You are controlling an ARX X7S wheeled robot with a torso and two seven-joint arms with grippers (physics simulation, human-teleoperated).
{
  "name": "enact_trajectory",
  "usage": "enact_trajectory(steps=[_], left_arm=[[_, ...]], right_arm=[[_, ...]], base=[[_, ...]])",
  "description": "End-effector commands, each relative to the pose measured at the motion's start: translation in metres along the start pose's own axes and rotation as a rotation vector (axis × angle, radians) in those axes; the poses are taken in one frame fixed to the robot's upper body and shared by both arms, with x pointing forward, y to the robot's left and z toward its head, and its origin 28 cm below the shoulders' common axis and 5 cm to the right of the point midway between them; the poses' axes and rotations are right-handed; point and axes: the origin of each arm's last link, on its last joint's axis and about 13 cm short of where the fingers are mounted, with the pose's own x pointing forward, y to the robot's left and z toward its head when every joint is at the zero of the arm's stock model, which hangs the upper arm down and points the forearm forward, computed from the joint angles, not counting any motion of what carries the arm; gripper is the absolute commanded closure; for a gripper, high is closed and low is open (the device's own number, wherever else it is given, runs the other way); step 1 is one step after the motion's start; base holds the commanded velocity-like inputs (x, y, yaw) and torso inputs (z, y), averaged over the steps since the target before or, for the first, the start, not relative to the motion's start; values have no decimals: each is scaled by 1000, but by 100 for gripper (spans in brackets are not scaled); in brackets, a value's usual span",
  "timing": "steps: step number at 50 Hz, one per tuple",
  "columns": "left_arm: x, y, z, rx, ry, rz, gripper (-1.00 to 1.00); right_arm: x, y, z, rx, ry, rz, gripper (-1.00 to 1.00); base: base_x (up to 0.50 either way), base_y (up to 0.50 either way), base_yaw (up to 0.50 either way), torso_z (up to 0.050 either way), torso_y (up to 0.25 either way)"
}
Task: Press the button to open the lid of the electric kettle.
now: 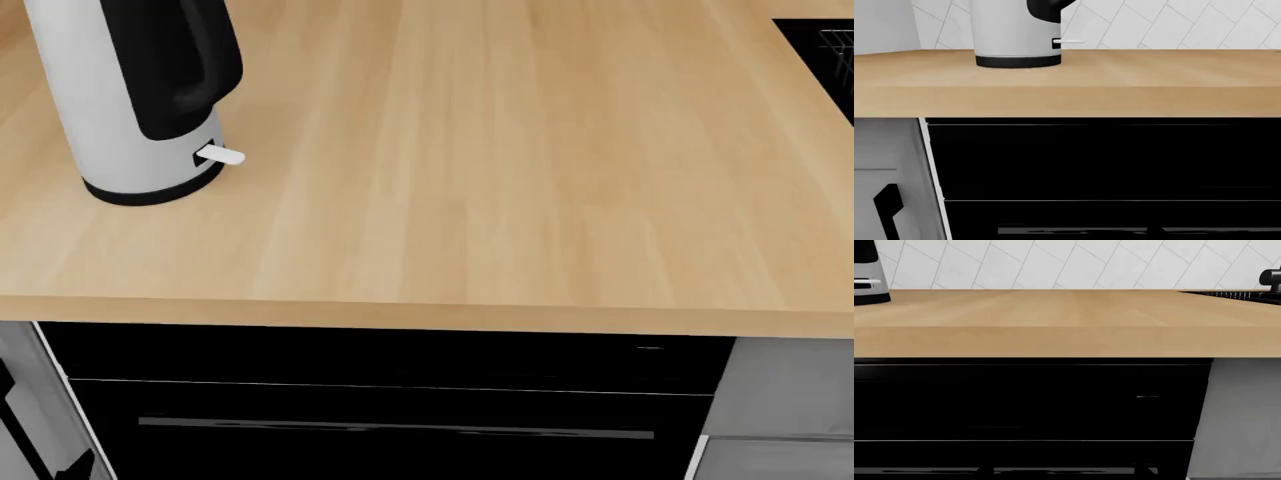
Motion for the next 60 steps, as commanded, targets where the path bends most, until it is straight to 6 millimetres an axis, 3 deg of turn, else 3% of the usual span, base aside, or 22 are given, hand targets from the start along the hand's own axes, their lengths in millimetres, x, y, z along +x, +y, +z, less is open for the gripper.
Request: enact_trajectory(steps=[1,13,15,16,18,25,33,60], left_arm=[[-1,0,1,0,0,0,-100],[-9,1,4,-46,-28,-1,-100],[-8,-1,18,-21,56,-6,-100],[-9,-1,16,-88,87,13,-100],[-9,1,13,-44,62,8,-100],[-14,-3,37,-30,20,8,-100],[-14,-2,32,-4,9,-15,-100],[-13,-4,25,-2,30,-56,-100]], right_arm=[[0,0,0,0,0,0,-100],[0,1,-1,-26,-1,17,-100],[-1,1,-1,-22,1,15,-100],[-1,1,0,-21,0,14,-100],[-1,1,0,-21,0,14,-100],[-1,2,1,-28,3,14,-100],[-1,2,0,-46,10,12,-100],[0,1,-2,-73,-1,8,-100]], base=[[0,0,0,0,0],[0,0,0,0,0],[0,0,0,0,0],[0,0,0,0,0],[0,0,0,0,0],[0,0,0,0,0],[0,0,0,9,0],[0,0,0,48,0]])
